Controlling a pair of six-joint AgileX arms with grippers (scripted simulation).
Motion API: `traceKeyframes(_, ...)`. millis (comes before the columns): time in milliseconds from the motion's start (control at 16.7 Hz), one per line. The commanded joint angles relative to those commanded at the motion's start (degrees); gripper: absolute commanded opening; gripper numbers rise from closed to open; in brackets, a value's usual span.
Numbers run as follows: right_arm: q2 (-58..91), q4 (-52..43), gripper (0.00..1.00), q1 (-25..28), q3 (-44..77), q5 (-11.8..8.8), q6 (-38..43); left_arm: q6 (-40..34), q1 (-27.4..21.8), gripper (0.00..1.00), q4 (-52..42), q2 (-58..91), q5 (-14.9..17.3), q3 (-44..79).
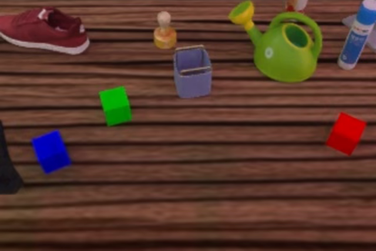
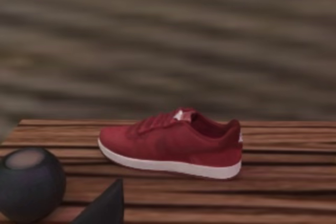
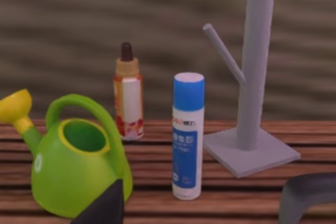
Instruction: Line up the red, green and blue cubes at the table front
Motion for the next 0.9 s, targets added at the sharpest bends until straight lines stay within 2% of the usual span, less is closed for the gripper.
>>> traceKeyframes(240,1.8,-1.2,1.00,0.1,1.7,0.0,-1.0,0.0,0.0,1.00,0.0,0.0,0.0,0.0)
traceKeyframes(420,9.0,-5.6,1.00,0.8,8.4,0.0,-4.7,0.0,0.0,1.00,0.0,0.0,0.0,0.0)
traceKeyframes(660,27.1,-15.2,1.00,2.4,22.4,-0.1,-12.8,0.0,0.0,1.00,0.0,0.0,0.0,0.0)
traceKeyframes(900,52.5,-27.4,1.00,4.2,38.7,0.0,-22.7,0.0,0.0,1.00,0.0,0.0,0.0,0.0)
